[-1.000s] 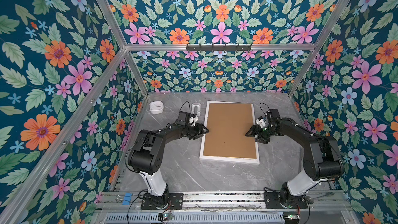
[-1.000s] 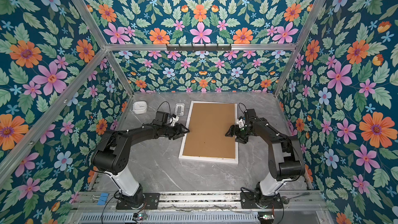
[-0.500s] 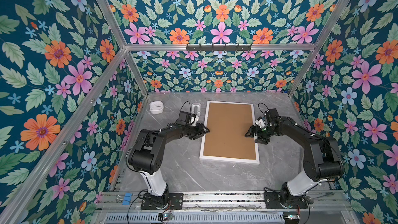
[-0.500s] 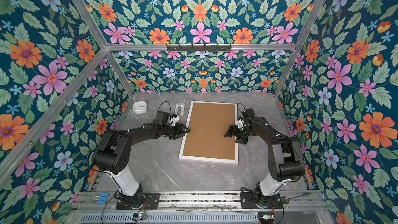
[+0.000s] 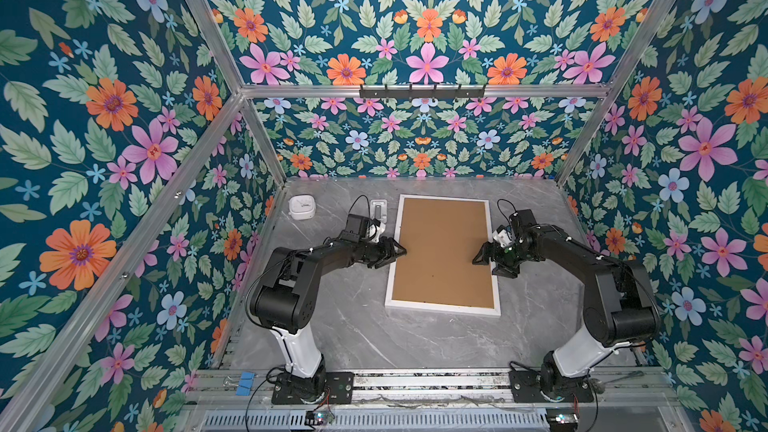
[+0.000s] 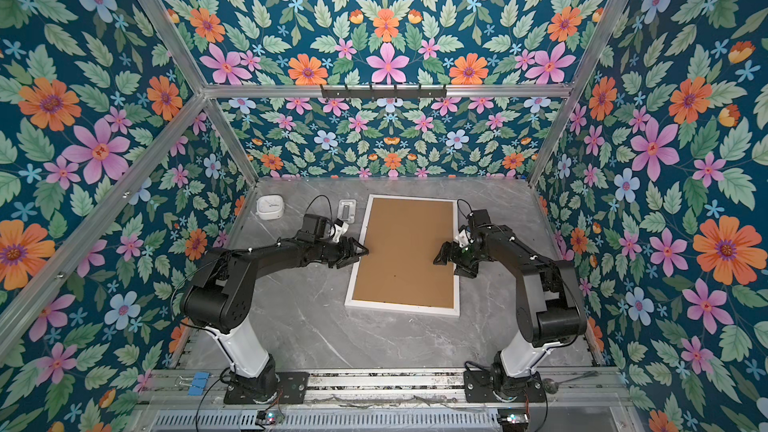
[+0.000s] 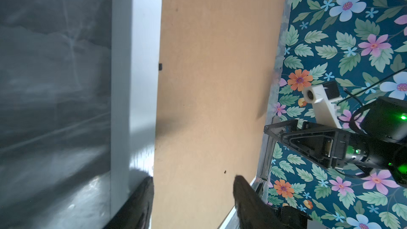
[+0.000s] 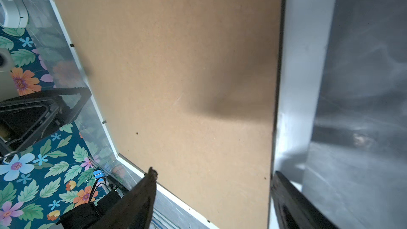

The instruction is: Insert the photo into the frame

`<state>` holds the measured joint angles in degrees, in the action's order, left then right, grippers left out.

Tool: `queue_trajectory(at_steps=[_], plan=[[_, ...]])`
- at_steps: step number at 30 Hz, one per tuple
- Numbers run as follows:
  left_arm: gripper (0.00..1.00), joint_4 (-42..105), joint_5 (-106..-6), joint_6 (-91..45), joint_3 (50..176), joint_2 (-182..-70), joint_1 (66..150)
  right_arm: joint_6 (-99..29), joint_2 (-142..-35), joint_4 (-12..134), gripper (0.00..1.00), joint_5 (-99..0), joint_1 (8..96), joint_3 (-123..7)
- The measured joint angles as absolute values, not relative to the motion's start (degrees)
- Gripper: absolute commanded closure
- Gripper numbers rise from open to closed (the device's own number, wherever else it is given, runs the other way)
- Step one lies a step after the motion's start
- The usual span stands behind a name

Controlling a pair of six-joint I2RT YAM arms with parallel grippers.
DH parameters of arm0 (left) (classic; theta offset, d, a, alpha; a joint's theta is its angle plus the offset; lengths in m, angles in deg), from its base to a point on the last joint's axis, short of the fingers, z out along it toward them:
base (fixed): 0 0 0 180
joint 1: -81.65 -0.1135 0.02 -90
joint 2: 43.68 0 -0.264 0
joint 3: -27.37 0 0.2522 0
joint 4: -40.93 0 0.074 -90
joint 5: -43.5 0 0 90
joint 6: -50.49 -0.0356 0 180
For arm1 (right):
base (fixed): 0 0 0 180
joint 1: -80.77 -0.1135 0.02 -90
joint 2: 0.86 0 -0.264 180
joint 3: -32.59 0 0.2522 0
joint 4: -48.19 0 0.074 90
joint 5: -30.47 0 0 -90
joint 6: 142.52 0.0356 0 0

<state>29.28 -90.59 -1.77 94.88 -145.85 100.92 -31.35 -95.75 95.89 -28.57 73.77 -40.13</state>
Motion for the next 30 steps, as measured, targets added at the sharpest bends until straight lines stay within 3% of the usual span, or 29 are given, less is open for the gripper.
queue_trajectory(at_steps=[9,16,24,30], plan=[[0.39,28.88,-89.26,-1.88,94.71,-145.72,100.98,-30.52,-96.78,95.89,0.18,-32.53,67.73,-41.49],[0.39,28.36,-89.06,-2.40,94.88,-145.74,100.98,-29.54,-91.77,99.82,0.18,-40.48,67.49,-42.29],[0.39,22.83,-87.05,-5.33,97.86,-144.56,99.87,-28.70,-89.47,100.74,0.18,-40.44,67.45,-42.97],[0.46,15.79,-80.76,-11.78,105.42,-146.61,98.93,-27.39,-88.62,99.99,0.18,-41.44,67.45,-42.69]])
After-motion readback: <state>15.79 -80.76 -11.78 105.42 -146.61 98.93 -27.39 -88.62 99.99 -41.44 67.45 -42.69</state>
